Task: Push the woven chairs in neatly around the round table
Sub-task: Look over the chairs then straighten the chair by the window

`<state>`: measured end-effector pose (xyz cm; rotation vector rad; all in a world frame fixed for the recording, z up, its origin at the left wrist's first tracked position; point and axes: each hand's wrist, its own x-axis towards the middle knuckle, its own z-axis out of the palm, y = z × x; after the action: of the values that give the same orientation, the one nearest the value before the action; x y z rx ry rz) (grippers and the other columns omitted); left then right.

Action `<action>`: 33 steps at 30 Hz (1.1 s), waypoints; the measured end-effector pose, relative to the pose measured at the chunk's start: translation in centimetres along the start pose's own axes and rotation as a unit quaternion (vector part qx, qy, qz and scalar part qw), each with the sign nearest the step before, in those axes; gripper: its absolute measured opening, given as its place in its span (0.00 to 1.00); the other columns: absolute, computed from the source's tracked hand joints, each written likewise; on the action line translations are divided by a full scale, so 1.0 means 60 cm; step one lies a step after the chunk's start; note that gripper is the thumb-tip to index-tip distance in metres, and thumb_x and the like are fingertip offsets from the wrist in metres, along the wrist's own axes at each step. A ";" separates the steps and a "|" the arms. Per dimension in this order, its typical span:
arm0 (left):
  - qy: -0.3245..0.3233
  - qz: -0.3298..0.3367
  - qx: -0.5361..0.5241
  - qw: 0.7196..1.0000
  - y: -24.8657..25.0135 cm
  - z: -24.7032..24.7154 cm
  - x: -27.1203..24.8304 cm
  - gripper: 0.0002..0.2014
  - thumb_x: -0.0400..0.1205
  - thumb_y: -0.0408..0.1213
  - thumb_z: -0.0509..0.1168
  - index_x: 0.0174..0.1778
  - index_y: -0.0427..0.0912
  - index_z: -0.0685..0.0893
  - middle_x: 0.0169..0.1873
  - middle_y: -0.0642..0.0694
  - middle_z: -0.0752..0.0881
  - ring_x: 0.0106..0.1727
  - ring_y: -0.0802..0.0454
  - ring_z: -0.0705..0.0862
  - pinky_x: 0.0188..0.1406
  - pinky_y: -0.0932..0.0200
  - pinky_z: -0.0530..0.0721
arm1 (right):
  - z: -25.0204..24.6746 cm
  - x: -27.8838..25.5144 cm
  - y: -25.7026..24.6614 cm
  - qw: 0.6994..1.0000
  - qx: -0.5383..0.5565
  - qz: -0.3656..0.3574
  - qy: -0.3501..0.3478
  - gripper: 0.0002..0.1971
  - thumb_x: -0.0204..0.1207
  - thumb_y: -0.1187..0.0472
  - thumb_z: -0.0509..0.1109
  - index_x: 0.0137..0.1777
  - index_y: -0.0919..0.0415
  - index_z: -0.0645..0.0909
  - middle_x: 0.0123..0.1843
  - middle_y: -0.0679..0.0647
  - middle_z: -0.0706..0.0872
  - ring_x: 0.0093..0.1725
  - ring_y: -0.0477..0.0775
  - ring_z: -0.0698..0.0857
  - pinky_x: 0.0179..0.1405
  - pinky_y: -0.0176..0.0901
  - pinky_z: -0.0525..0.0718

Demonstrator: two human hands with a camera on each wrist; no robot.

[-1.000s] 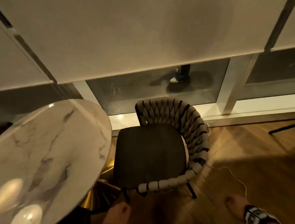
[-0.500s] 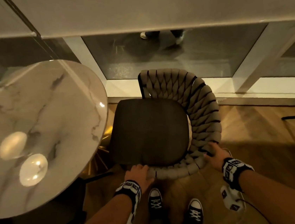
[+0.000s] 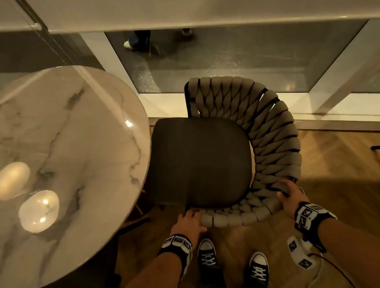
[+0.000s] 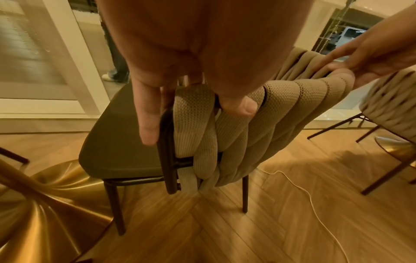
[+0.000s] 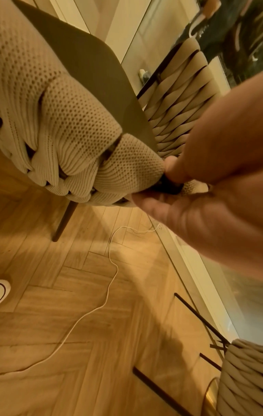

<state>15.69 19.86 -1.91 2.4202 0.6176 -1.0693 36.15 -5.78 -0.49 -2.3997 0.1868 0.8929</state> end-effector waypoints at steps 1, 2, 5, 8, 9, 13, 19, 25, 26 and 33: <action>0.004 -0.005 -0.010 1.000 -0.006 -0.008 0.004 0.23 0.86 0.51 0.60 0.73 0.43 0.70 0.75 0.38 0.69 0.74 0.34 0.68 0.69 0.36 0.77 | 0.002 0.003 -0.010 1.000 0.002 -0.006 -0.004 0.23 0.83 0.60 0.65 0.76 0.49 0.69 0.74 0.65 0.76 0.68 0.69 0.79 0.67 0.61 0.81; 0.009 -0.013 -0.021 1.000 -0.014 -0.016 0.007 0.23 0.86 0.51 0.60 0.73 0.44 0.70 0.75 0.37 0.68 0.74 0.34 0.68 0.70 0.36 0.77 | 0.006 0.008 -0.020 1.000 -0.001 -0.011 -0.007 0.23 0.82 0.59 0.65 0.76 0.47 0.68 0.73 0.65 0.78 0.66 0.69 0.80 0.66 0.63 0.82; 0.031 -0.044 -0.055 0.997 -0.033 -0.031 0.012 0.22 0.85 0.52 0.61 0.73 0.48 0.71 0.75 0.37 0.67 0.74 0.34 0.67 0.70 0.38 0.77 | 0.021 0.021 -0.046 0.999 0.024 -0.006 -0.033 0.23 0.83 0.59 0.64 0.75 0.42 0.65 0.71 0.64 0.78 0.62 0.70 0.82 0.55 0.67 0.87; 0.051 -0.054 -0.084 0.994 -0.041 -0.033 0.010 0.22 0.85 0.53 0.61 0.73 0.50 0.72 0.73 0.38 0.68 0.72 0.35 0.69 0.69 0.40 0.78 | 0.033 0.021 -0.066 0.996 0.069 0.033 -0.051 0.27 0.82 0.61 0.65 0.76 0.38 0.62 0.73 0.62 0.74 0.64 0.72 0.80 0.42 0.62 0.89; 0.055 -0.055 -0.088 0.993 -0.041 -0.033 0.010 0.21 0.85 0.53 0.62 0.72 0.51 0.72 0.72 0.38 0.69 0.72 0.35 0.69 0.69 0.40 0.78 | 0.036 0.020 -0.068 0.994 0.077 0.044 -0.057 0.29 0.81 0.61 0.67 0.75 0.36 0.61 0.74 0.61 0.73 0.66 0.72 0.78 0.43 0.62 0.89; 0.058 -0.065 -0.091 0.992 -0.036 -0.034 0.007 0.20 0.85 0.51 0.62 0.72 0.51 0.72 0.72 0.36 0.68 0.72 0.34 0.68 0.68 0.39 0.78 | 0.045 0.018 -0.052 0.997 0.071 0.001 -0.040 0.35 0.77 0.60 0.72 0.76 0.34 0.59 0.77 0.56 0.71 0.71 0.68 0.76 0.59 0.71 0.85; 0.062 -0.075 -0.075 0.992 -0.038 -0.027 -0.005 0.20 0.84 0.54 0.61 0.71 0.54 0.71 0.71 0.38 0.69 0.72 0.36 0.69 0.63 0.39 0.81 | 0.051 0.007 -0.049 0.995 0.091 -0.011 -0.044 0.38 0.78 0.61 0.71 0.82 0.43 0.55 0.80 0.60 0.71 0.74 0.65 0.76 0.69 0.69 0.79; 0.056 -0.076 -0.061 0.994 -0.044 -0.021 -0.021 0.21 0.84 0.56 0.60 0.71 0.55 0.71 0.71 0.40 0.70 0.72 0.38 0.69 0.63 0.40 0.81 | 0.066 0.028 -0.008 0.994 0.099 -0.009 -0.054 0.39 0.76 0.57 0.73 0.80 0.35 0.55 0.81 0.57 0.69 0.75 0.65 0.75 0.67 0.72 0.80; 0.058 -0.074 -0.053 0.994 -0.045 -0.020 -0.023 0.21 0.84 0.57 0.60 0.71 0.56 0.71 0.70 0.40 0.70 0.72 0.39 0.69 0.63 0.41 0.81 | 0.067 0.022 -0.009 0.992 0.109 -0.005 -0.056 0.38 0.77 0.59 0.72 0.80 0.36 0.55 0.80 0.57 0.70 0.74 0.65 0.75 0.67 0.72 0.80; 0.055 -0.072 -0.025 0.996 -0.046 -0.015 -0.030 0.23 0.84 0.58 0.59 0.73 0.55 0.70 0.71 0.39 0.71 0.71 0.38 0.70 0.64 0.42 0.79 | 0.066 -0.007 -0.027 0.987 0.152 0.005 -0.053 0.39 0.79 0.66 0.69 0.83 0.41 0.55 0.80 0.60 0.70 0.75 0.66 0.75 0.69 0.73 0.77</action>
<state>13.63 22.21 -0.52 2.4337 0.8576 -0.9692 34.15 -2.29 -1.93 -2.0674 0.2721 0.9220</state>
